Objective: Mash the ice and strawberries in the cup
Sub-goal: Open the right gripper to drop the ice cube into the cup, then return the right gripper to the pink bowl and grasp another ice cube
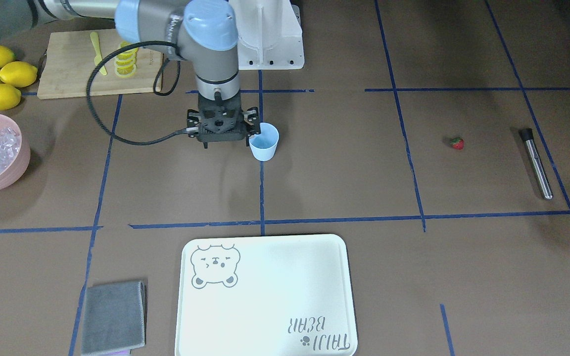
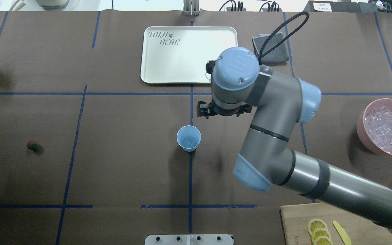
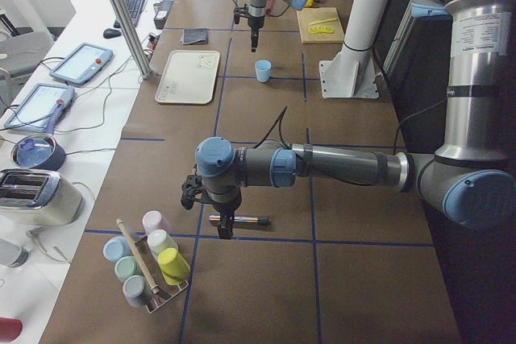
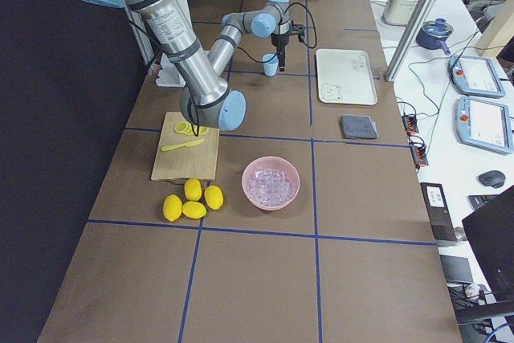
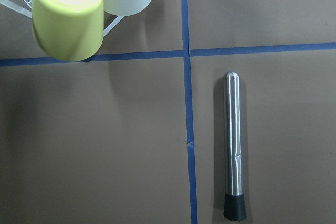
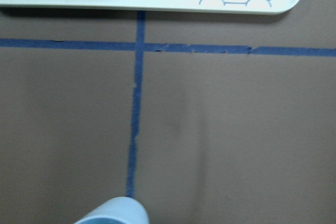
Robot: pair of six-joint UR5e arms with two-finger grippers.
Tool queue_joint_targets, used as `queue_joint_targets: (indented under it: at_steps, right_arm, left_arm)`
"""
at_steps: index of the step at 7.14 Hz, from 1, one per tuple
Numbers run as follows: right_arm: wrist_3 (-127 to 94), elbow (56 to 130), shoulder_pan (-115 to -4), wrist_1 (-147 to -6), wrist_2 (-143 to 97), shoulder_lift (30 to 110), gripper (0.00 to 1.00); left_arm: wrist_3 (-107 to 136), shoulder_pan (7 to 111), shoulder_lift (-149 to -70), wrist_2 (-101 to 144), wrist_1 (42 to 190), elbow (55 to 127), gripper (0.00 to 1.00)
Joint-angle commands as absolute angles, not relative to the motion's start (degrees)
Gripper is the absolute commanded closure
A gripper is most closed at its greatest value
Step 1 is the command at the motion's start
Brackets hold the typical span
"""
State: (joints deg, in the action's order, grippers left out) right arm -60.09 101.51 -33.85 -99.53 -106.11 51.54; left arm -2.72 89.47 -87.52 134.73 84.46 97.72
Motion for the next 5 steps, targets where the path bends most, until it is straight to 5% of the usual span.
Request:
queue_joint_targets:
  at_steps: [1, 5]
  right_arm:
    - [-44.4, 111.4, -42.8, -99.5, -112.5, 66.1, 0.01]
    - [-20.2, 115.3, -59.0, -89.9, -124.5, 87.4, 0.01]
  left_arm:
    - [-2.7, 89.5, -87.5, 134.7, 84.5, 97.7, 0.00]
    - [-2.7, 89.4, -87.4, 134.7, 84.5, 98.1, 0.00]
